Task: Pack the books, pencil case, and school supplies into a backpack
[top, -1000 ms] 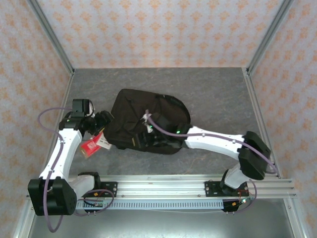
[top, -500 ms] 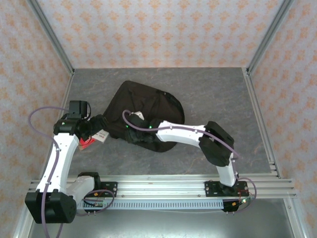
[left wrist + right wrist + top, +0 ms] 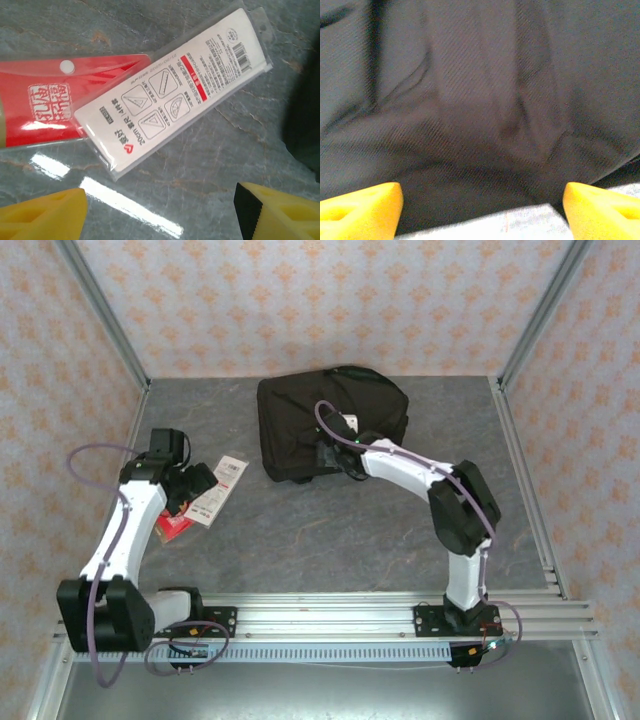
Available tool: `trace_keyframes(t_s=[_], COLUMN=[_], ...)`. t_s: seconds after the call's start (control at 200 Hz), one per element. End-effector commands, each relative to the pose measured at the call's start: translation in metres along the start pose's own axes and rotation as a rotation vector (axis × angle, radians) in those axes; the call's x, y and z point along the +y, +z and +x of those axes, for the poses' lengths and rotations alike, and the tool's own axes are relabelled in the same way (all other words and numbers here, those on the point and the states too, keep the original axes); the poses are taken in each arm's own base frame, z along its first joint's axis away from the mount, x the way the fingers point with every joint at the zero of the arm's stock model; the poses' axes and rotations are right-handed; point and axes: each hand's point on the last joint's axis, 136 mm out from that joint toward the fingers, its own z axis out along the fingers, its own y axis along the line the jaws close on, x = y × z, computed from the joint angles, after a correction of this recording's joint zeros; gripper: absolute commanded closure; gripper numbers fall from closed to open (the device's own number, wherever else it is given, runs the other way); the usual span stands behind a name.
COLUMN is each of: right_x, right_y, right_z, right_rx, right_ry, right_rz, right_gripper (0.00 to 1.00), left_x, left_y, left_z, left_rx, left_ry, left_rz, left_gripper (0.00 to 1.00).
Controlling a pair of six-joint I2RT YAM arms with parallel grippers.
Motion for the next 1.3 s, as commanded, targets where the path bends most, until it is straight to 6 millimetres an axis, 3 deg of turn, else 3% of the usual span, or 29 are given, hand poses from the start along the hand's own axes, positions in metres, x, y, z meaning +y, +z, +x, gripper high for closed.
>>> trace_keyframes(t_s=[0.0, 0.08, 0.105, 0.18, 0.325, 0.425, 0.555, 0.746, 0.861, 1.066, 1.201, 1.291], right_x=[0.040, 0.040, 0.038, 0.032, 0.027, 0.029, 0.028, 0.044, 0.070, 0.128, 0.170, 0.182], right_y=[-0.068, -0.100, -0.108, -0.124, -0.140, -0.145, -0.136, -0.105, -0.091, -0.067, -0.047, -0.040], right_z=[-0.019, -0.031, -0.033, -0.034, -0.025, -0.014, 0.003, 0.031, 0.050, 0.083, 0.101, 0.112], right_rx=[-0.080, -0.150, -0.164, -0.181, -0.186, -0.175, -0.139, -0.021, 0.056, 0.208, 0.343, 0.384], right_ry=[-0.062, -0.048, -0.049, -0.050, -0.014, 0.009, 0.019, 0.073, 0.098, 0.152, 0.292, 0.333], right_rz=[-0.252, -0.304, -0.315, -0.319, -0.363, -0.421, -0.444, -0.509, -0.592, -0.745, -0.884, -0.897], right_gripper=[0.10, 0.07, 0.00, 0.01, 0.00, 0.01, 0.02, 0.04, 0.07, 0.10, 0.26, 0.34], left_x=[-0.013, -0.014, -0.014, -0.016, -0.011, -0.013, -0.017, -0.025, -0.030, -0.034, -0.023, -0.020], left_y=[0.020, 0.044, 0.052, 0.070, 0.099, 0.122, 0.140, 0.148, 0.145, 0.125, 0.133, 0.139], left_z=[-0.031, -0.040, -0.042, -0.051, -0.066, -0.059, -0.038, 0.014, 0.045, 0.077, 0.092, 0.100], left_rx=[-0.039, 0.020, 0.039, 0.064, 0.096, 0.172, 0.235, 0.330, 0.395, 0.416, 0.443, 0.459], left_ry=[-0.048, -0.084, -0.100, -0.120, -0.138, -0.145, -0.185, -0.220, -0.294, -0.290, -0.297, -0.314], left_rz=[-0.029, -0.039, -0.042, -0.043, -0.092, -0.103, -0.079, -0.026, 0.061, 0.138, 0.114, 0.118], left_gripper=[0.21, 0.21, 0.21, 0.21, 0.21, 0.22, 0.23, 0.24, 0.24, 0.25, 0.28, 0.31])
